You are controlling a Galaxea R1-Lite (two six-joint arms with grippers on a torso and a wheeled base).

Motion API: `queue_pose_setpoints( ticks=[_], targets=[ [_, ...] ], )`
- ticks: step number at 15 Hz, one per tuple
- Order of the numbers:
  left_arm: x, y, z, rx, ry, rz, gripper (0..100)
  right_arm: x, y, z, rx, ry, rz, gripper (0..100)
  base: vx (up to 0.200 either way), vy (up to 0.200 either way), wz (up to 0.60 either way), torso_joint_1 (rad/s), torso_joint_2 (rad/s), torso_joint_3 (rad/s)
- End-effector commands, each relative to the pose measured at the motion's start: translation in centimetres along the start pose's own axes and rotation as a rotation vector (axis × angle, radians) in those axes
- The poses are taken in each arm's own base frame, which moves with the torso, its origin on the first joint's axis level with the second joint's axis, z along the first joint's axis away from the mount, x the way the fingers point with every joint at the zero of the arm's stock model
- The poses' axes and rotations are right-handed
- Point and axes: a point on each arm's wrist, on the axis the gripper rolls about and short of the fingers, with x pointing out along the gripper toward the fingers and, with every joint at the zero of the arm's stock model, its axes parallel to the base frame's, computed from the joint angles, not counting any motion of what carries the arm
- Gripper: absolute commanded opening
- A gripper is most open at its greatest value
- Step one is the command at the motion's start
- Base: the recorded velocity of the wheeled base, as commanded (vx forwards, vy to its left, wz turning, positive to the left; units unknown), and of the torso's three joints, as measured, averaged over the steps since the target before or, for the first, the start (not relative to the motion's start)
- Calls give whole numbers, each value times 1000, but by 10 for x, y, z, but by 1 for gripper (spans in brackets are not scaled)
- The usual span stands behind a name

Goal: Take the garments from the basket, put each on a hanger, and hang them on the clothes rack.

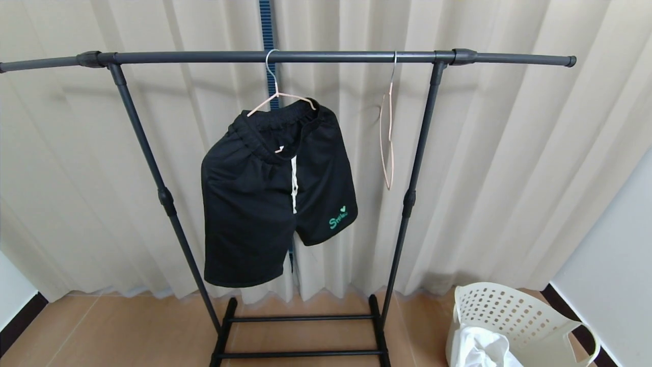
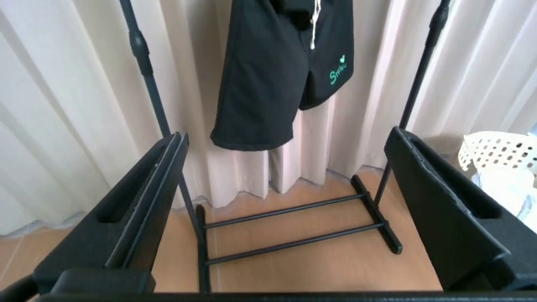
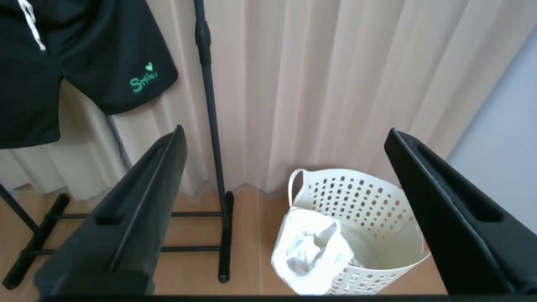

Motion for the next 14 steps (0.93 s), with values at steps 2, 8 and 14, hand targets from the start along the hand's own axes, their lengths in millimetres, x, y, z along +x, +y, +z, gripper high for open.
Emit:
queue_pose_setpoints(
  ticks=[2,8,14],
  targets=[
    [0,0,0,0,2,-1,100,0,0,0,-1,1,0,100,0,0,0,-181,515,334],
    [0,0,0,-3,2,2,100,0,0,0,1,1,0,100,0,0,0,-159,492,334],
    [0,0,0,-1,2,0,100,0,0,0,1,1,0,100,0,0,-100,-73,287,217]
  ],
)
